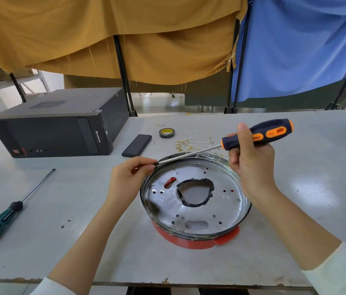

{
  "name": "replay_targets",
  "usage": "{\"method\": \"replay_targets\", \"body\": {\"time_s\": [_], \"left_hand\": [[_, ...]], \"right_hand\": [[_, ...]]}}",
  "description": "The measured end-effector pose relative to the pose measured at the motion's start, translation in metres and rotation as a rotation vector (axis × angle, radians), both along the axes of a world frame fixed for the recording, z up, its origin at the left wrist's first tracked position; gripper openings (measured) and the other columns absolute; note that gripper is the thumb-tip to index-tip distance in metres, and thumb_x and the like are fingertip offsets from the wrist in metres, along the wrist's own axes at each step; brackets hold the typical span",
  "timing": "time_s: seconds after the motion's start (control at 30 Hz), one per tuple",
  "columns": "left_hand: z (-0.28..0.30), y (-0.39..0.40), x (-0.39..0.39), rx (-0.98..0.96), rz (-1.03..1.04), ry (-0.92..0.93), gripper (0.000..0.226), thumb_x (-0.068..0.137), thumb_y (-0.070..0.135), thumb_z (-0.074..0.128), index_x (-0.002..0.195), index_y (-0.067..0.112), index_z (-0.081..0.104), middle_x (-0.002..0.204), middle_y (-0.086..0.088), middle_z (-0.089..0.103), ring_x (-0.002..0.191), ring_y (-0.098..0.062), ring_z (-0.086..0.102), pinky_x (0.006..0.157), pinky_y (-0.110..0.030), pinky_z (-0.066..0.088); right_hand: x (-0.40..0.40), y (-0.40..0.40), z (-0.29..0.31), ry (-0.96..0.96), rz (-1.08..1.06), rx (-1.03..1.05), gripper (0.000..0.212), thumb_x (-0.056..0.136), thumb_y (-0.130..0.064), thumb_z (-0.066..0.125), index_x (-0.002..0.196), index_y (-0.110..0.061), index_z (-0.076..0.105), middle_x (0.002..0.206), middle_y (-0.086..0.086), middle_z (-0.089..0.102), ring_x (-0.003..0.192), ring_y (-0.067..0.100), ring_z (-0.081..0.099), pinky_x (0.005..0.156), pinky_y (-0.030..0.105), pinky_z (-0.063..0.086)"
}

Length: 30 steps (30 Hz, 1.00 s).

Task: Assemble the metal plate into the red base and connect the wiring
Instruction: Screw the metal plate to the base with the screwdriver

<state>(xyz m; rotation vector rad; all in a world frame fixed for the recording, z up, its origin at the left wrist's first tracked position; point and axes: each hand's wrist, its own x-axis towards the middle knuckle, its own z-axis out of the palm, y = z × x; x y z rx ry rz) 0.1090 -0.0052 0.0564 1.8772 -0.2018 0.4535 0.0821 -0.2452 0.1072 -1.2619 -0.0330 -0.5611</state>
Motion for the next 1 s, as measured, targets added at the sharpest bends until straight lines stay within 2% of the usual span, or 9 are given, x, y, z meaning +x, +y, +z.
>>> {"method": "replay_targets", "body": {"time_s": [0.1, 0.17, 0.33, 0.43, 0.53, 0.7, 0.83, 0.93, 1.0], "left_hand": [[0.0, 0.004, 0.0, 0.033, -0.002, 0.014, 0.038, 0.087, -0.001, 0.067, 0.078, 0.035, 0.072, 0.078, 0.017, 0.074, 0.074, -0.003, 0.069, 0.072, -0.011, 0.05], [0.0, 0.008, 0.001, 0.071, -0.024, 0.031, 0.039, 0.086, -0.002, 0.067, 0.077, 0.036, 0.073, 0.08, 0.014, 0.075, 0.077, -0.007, 0.07, 0.077, -0.016, 0.052], [0.004, 0.014, 0.001, 0.065, -0.022, 0.028, 0.036, 0.085, 0.001, 0.069, 0.077, 0.036, 0.073, 0.078, 0.013, 0.075, 0.075, -0.005, 0.071, 0.074, -0.009, 0.05], [0.005, 0.013, -0.001, 0.102, -0.044, 0.013, 0.037, 0.085, 0.0, 0.07, 0.078, 0.036, 0.073, 0.08, 0.013, 0.075, 0.078, -0.005, 0.071, 0.076, -0.012, 0.052], [0.002, 0.009, -0.004, 0.129, -0.048, -0.009, 0.038, 0.085, 0.0, 0.07, 0.08, 0.037, 0.072, 0.082, 0.018, 0.074, 0.08, -0.004, 0.07, 0.078, -0.014, 0.053], [-0.002, 0.005, -0.007, 0.145, -0.031, -0.033, 0.038, 0.088, 0.004, 0.069, 0.099, 0.04, 0.066, 0.083, 0.019, 0.072, 0.084, -0.003, 0.069, 0.087, -0.026, 0.053], [0.0, 0.004, -0.007, 0.189, -0.052, -0.041, 0.036, 0.089, 0.014, 0.069, 0.109, 0.043, 0.062, 0.093, 0.019, 0.073, 0.1, -0.005, 0.066, 0.099, -0.03, 0.048], [0.001, 0.004, -0.007, 0.159, -0.101, -0.028, 0.045, 0.092, 0.025, 0.065, 0.129, 0.047, 0.051, 0.113, 0.027, 0.068, 0.117, 0.003, 0.057, 0.105, -0.025, 0.038], [0.0, 0.002, -0.007, 0.05, -0.08, 0.023, 0.052, 0.095, 0.03, 0.059, 0.14, 0.047, 0.039, 0.128, 0.028, 0.059, 0.126, 0.002, 0.049, 0.11, -0.025, 0.033]], "right_hand": [[0.002, -0.005, -0.004, 0.008, 0.067, -0.046, 0.036, 0.093, -0.036, 0.056, 0.073, -0.006, 0.06, 0.043, -0.001, 0.043, 0.031, 0.007, 0.032, 0.034, 0.015, 0.026], [0.004, -0.009, -0.006, -0.003, 0.117, -0.119, 0.033, 0.093, -0.03, 0.057, 0.072, -0.005, 0.056, 0.045, 0.002, 0.044, 0.03, 0.01, 0.029, 0.034, 0.016, 0.025], [0.006, -0.013, -0.004, -0.028, 0.228, -0.108, 0.013, 0.08, -0.026, 0.057, 0.072, -0.016, 0.056, 0.045, 0.003, 0.046, 0.03, 0.013, 0.03, 0.036, 0.015, 0.028], [0.006, -0.012, -0.003, -0.037, 0.228, -0.127, 0.027, 0.081, -0.032, 0.059, 0.059, -0.016, 0.052, 0.043, 0.005, 0.042, 0.029, 0.014, 0.026, 0.035, 0.015, 0.026], [0.005, -0.013, -0.001, -0.024, 0.16, -0.152, 0.043, 0.086, -0.038, 0.059, 0.064, -0.002, 0.051, 0.044, 0.006, 0.04, 0.028, 0.012, 0.026, 0.033, 0.015, 0.023], [0.005, -0.009, -0.005, -0.007, 0.101, -0.212, 0.04, 0.095, -0.03, 0.055, 0.07, 0.001, 0.054, 0.041, 0.0, 0.042, 0.029, 0.008, 0.03, 0.033, 0.016, 0.025], [0.005, -0.008, -0.005, 0.021, 0.08, -0.174, 0.039, 0.094, -0.029, 0.055, 0.068, -0.001, 0.052, 0.04, 0.0, 0.041, 0.029, 0.008, 0.03, 0.034, 0.016, 0.025], [0.004, -0.007, -0.002, 0.015, 0.079, -0.16, 0.043, 0.094, -0.031, 0.055, 0.062, -0.003, 0.049, 0.041, 0.001, 0.042, 0.029, 0.007, 0.031, 0.033, 0.015, 0.026], [0.005, -0.006, 0.001, 0.006, 0.067, -0.176, 0.046, 0.094, -0.032, 0.055, 0.058, -0.004, 0.047, 0.039, -0.001, 0.041, 0.029, 0.007, 0.033, 0.033, 0.016, 0.028]]}}
